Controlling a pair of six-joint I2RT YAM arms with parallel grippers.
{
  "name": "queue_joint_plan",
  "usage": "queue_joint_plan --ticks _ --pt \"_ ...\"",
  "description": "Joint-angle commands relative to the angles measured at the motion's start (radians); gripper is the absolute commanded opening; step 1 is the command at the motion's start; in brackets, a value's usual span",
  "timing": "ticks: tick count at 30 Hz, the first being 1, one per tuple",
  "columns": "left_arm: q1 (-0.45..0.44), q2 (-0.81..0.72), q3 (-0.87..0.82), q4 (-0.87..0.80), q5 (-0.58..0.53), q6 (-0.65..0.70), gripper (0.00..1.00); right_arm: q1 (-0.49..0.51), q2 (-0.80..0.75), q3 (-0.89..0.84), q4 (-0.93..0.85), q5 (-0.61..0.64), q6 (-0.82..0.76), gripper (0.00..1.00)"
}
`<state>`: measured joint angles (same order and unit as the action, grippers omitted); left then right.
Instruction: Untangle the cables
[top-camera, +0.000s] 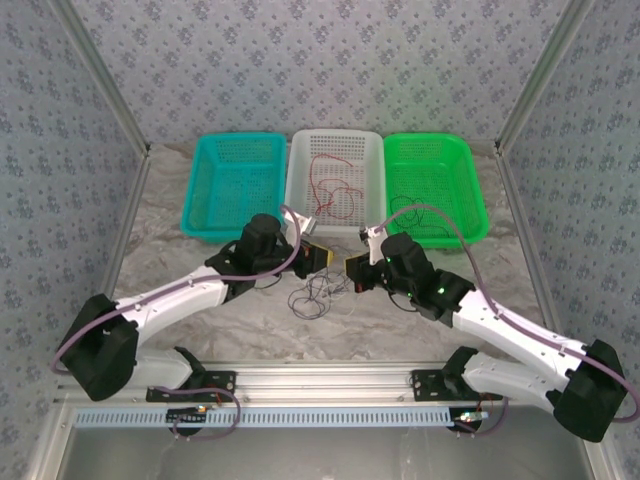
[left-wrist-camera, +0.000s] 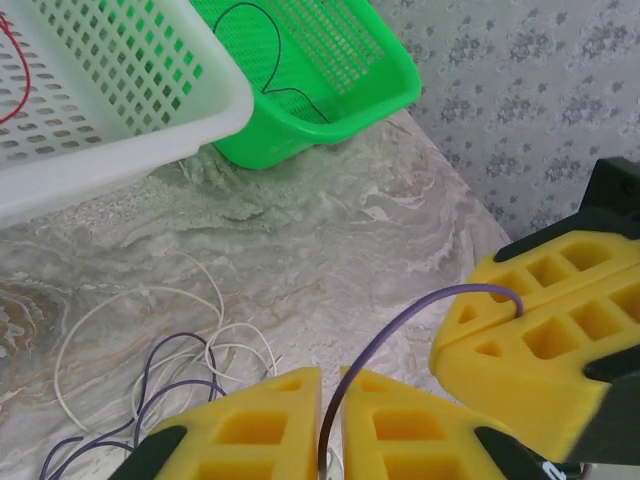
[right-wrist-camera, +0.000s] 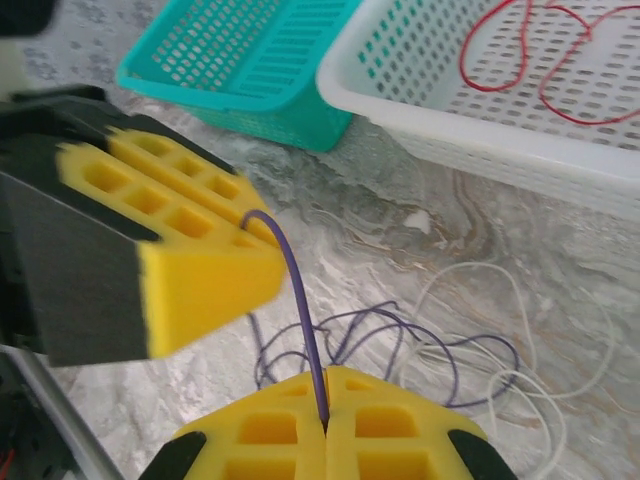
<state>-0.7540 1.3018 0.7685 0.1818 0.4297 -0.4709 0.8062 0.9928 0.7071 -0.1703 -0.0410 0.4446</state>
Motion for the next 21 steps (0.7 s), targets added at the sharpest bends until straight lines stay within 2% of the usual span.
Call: queue_joint_plan --ticks 1,4,7,17,21 --pt "-0.003 -0.055 0.079 -0.030 -0.032 0.034 0.10 0.009 0.004 0.075 -0.119 0.125 -0.004 0.00" --pt "-0.004 -0.076 0.109 -0.038 -0.025 0.044 0.09 0.018 0.026 0.123 -0.237 0.223 -0.009 0.00" --pt "-0.013 -0.096 0.127 -0.031 -0.011 0.050 0.09 0.021 0.051 0.144 -0.294 0.262 -0.008 0.00" --pt "-0.060 -0.096 0.168 0.001 0.015 0.040 0.08 0.059 0.075 0.114 -0.222 0.354 0.047 0.05" --pt "-0.070 -0.107 0.176 0.042 0.020 0.017 0.08 0.064 0.079 0.108 -0.198 0.380 0.061 0.18"
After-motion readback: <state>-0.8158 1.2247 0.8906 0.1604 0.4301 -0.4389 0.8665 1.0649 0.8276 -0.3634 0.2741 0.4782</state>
